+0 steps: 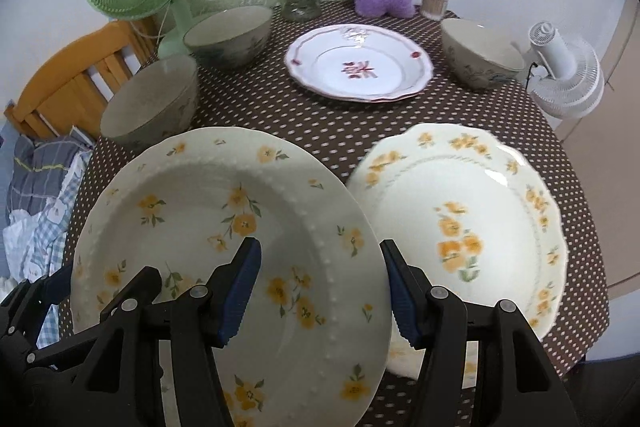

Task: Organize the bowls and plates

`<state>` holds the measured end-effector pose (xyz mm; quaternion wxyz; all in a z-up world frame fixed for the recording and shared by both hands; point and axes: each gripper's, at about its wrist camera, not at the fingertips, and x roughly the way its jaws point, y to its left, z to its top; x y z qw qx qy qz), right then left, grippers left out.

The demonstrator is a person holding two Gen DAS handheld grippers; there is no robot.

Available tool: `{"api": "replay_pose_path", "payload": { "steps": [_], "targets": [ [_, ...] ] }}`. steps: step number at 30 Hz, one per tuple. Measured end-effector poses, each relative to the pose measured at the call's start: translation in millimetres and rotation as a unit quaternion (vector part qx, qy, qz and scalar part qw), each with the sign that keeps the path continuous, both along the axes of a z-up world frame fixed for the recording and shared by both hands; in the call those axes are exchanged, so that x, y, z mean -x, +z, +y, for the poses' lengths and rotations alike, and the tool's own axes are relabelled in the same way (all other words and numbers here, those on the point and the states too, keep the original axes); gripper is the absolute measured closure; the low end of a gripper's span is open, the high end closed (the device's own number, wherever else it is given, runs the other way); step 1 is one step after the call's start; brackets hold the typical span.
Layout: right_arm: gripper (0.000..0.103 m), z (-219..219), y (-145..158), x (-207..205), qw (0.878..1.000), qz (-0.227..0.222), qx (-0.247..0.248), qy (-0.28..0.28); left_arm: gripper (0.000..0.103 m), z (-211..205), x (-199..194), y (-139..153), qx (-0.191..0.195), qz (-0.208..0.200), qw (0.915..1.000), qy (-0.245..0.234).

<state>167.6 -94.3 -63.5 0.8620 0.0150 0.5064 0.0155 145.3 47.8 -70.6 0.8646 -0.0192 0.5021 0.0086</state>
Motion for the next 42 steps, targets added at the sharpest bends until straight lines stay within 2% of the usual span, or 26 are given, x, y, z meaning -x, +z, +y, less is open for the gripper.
{"api": "replay_pose_path", "payload": {
  "steps": [12,27,34,42],
  "targets": [
    [0.039,-86,13,4,1.0,-0.013,-0.001,-0.024,0.028,-81,-3,14,0.001,-0.019,0.9995,-0.024],
    [0.039,-185,-2,0,0.998,0.001,0.017,-0.057,0.028,-178,-17,-5,0.006,-0.002,0.9981,-0.062],
    [0.039,-210,-17,-7,0.998,0.021,0.016,-0.061,0.028,-201,-28,-21,0.002,0.019,0.9978,-0.064],
    [0.039,-208,-24,-14,0.999,0.025,0.015,-0.04,0.027,-202,-39,-36,-0.002,0.041,0.9981,-0.046]
  ]
}}
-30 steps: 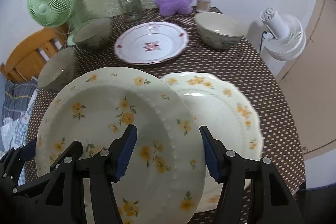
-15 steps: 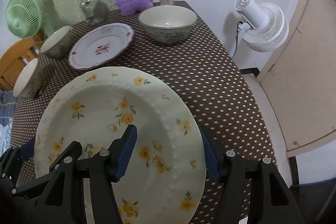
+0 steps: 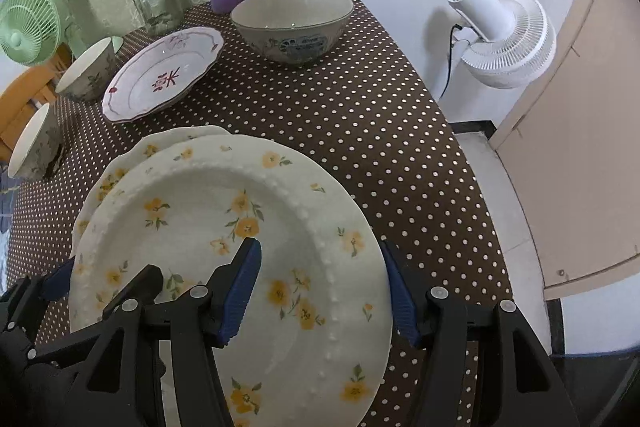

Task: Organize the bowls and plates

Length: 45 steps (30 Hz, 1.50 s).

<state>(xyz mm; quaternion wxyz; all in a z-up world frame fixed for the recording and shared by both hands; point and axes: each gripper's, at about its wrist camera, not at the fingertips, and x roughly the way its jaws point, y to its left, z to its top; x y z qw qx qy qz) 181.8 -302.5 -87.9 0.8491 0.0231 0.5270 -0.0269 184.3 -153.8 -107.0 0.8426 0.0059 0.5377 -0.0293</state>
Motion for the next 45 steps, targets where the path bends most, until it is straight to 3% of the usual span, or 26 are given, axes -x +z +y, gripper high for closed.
{"api": "replay_pose_path", "payload": {
  "steps": [11,17,22,32,35,45],
  "targets": [
    [0.041,1,-4,-2,1.0,0.009,-0.009,0.002,0.026,5,-7,-5,-0.001,0.004,1.0,0.004],
    [0.042,-2,2,7,1.0,0.011,0.017,-0.009,0.026,4,-6,-5,-0.017,0.001,0.9998,0.005],
    [0.065,1,2,9,1.0,0.014,0.02,-0.003,0.026,3,-4,-6,-0.027,0.002,0.9996,-0.002],
    [0.065,4,-3,1,1.0,0.019,0.023,0.001,0.024,0,-2,-6,-0.055,0.012,0.9983,-0.015],
    [0.065,7,-1,-2,1.0,0.013,0.025,0.007,0.013,-6,-1,-3,-0.09,-0.002,0.9957,-0.024],
    [0.064,22,-10,-16,0.999,0.024,0.017,0.02,0.013,12,-10,0,-0.062,0.0,0.998,-0.009]
  ]
}}
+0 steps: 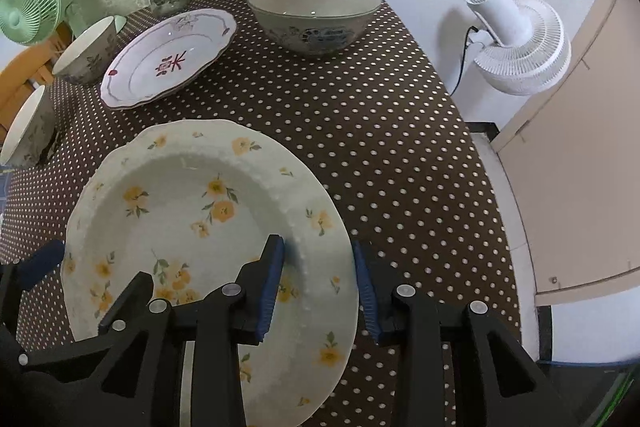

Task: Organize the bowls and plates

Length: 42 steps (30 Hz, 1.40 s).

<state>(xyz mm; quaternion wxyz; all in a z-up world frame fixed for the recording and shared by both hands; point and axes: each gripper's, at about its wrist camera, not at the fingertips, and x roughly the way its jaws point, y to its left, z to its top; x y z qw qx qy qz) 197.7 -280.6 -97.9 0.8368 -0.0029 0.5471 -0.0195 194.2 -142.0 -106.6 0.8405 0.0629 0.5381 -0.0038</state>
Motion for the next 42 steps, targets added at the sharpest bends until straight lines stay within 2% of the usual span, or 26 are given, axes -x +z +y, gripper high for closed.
{"api": "replay_pose_path", "payload": {
  "steps": [9,14,17,25,28,32,36,42],
  "targets": [
    [0.056,12,-3,-5,1.0,0.006,0.024,-0.004,0.013,16,0,4,0.028,0.001,0.9996,-0.003],
    [0.04,19,8,-5,1.0,-0.001,0.01,-0.012,0.013,33,-1,13,0.051,-0.005,0.9986,-0.012],
    [0.036,28,21,-2,1.0,-0.02,0.008,-0.017,0.013,48,-4,22,0.066,-0.011,0.9975,-0.02],
    [0.035,64,54,-5,0.997,-0.065,-0.006,-0.049,0.012,83,-21,53,0.071,-0.047,0.9954,-0.043],
    [0.035,77,65,-16,0.995,-0.089,-0.004,-0.053,0.012,93,-37,64,0.076,-0.065,0.994,-0.045],
    [0.035,85,72,-36,0.993,-0.097,-0.02,-0.062,0.012,102,-61,74,0.069,-0.085,0.9933,-0.037],
    [0.035,92,75,-62,0.992,-0.106,-0.027,-0.058,0.013,107,-82,75,0.067,-0.093,0.9931,-0.026],
    [0.035,96,59,-108,0.994,-0.102,-0.036,-0.03,0.014,104,-119,53,0.053,-0.079,0.9955,-0.003]
  ]
}}
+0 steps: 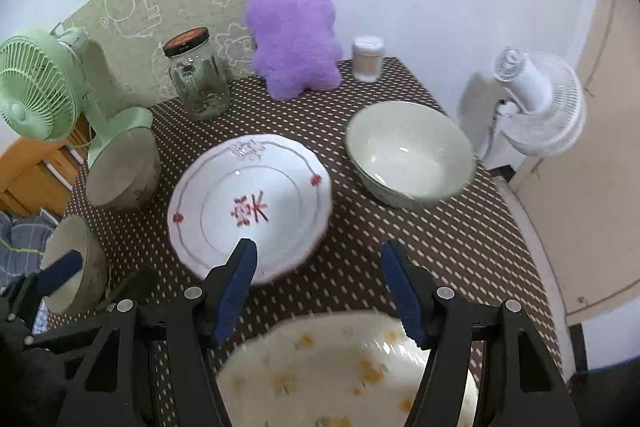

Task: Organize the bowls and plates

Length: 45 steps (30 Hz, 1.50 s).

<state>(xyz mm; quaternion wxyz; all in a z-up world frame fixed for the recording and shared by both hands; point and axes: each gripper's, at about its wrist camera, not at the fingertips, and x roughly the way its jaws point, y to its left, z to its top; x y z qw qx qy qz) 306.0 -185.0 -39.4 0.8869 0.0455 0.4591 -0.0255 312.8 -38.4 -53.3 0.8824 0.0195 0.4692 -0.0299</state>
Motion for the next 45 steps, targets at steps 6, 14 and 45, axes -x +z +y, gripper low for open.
{"api": "replay_pose_path", "payload": {
  "steps": [6,14,45],
  "targets": [
    [0.036,2,-31,-40,1.0,0.02,-0.005,0.011,0.019,-13,-32,-24,-0.01,0.009,0.9999,0.007],
    [0.051,1,-65,-69,0.999,0.048,-0.024,0.009,0.027,-23,-60,-54,-0.017,0.032,0.9993,0.008],
    [0.065,12,-79,-71,0.994,0.096,0.003,0.044,0.05,-4,-31,-67,-0.03,0.068,0.9971,0.014]
  ]
}}
